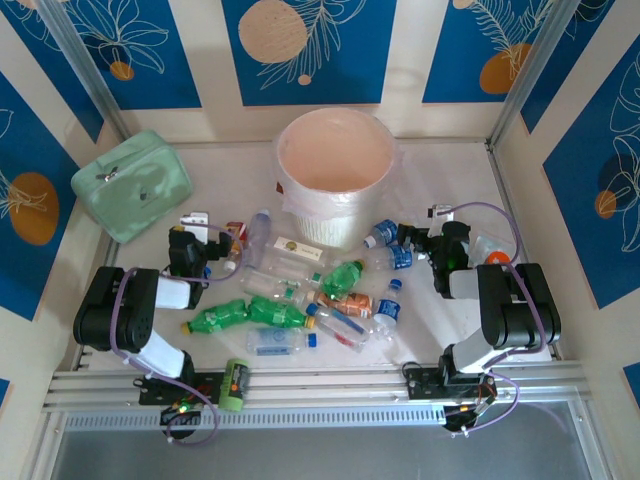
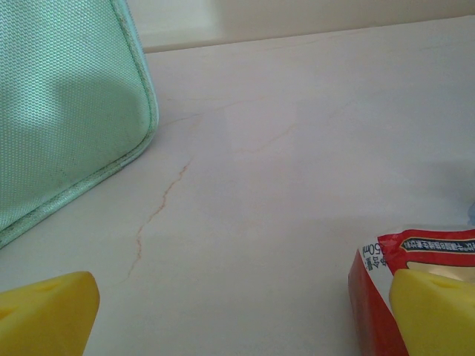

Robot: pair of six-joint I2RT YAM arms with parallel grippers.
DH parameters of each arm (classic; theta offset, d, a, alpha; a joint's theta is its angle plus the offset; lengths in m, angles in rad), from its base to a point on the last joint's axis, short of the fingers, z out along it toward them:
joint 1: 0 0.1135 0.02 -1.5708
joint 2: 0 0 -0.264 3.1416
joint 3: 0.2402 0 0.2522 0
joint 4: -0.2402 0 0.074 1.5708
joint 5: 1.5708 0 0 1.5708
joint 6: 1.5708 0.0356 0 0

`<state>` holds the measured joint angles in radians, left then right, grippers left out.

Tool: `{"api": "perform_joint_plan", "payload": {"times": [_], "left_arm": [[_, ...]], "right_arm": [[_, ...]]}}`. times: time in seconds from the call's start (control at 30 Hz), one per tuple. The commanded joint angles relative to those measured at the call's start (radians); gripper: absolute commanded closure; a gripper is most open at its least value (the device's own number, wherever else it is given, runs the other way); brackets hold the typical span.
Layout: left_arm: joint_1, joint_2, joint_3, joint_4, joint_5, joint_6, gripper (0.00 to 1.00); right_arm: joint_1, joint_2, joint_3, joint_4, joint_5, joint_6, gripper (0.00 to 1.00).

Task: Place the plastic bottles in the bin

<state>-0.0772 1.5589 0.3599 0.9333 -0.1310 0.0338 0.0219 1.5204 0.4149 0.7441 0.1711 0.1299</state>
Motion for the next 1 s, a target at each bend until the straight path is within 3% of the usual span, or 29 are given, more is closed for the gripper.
{"api": "perform_joint_plan", "payload": {"times": [0.0,0.03,0.1,0.13,0.2,0.27,0.3,0.4,0.47,0.67,0.97], "left_arm": [[-0.037,-0.116,0.112,-0.263,-0.046,0.03,0.0],[-0.049,-0.164,0.206,-0.438,-0.093,0.032,0.0],[-0.054,-0.234,0.345,-0.624,-0.229,-0.053,0.0],[-0.055,-0.27,0.413,-0.722,-0.291,-0.145,0.0],[-0.055,-0.315,0.544,-0.893,-0.31,-0.282,0.01],[-0.058,-0.326,0.656,-1.036,-0.262,-0.387,0.03],[-0.062,-0.32,0.706,-1.1,-0.225,-0.435,0.04],[-0.088,-0.316,0.792,-1.215,-0.099,-0.524,0.08],[-0.132,-0.327,0.793,-1.234,-0.055,-0.547,0.1],[-0.27,-0.369,0.724,-1.231,0.047,-0.567,0.11],[-0.277,-0.406,0.754,-1.287,0.073,-0.596,0.11]], "right_arm": [[0.063,-0.153,0.219,-0.397,0.242,0.045,0.01],[0.06,-0.211,0.37,-0.717,0.281,0.163,0.01],[0.008,-0.253,0.619,-1.134,0.147,0.344,0.01],[-0.01,-0.26,0.671,-1.218,0.097,0.39,0.01],[-0.023,-0.271,0.656,-1.271,0.157,0.555,0.01],[-0.11,-0.261,0.676,-1.325,-0.034,0.598,0.01],[-0.118,-0.247,0.72,-1.395,-0.066,0.595,0.01],[-0.032,-0.194,0.861,-1.605,0.093,0.59,0.02],[-0.009,-0.132,0.935,-1.727,0.124,0.615,0.04],[0.042,-0.009,1.0,-1.795,0.049,0.675,0.12],[0.002,0.205,1.141,-1.795,-0.084,0.751,0.15]]}}
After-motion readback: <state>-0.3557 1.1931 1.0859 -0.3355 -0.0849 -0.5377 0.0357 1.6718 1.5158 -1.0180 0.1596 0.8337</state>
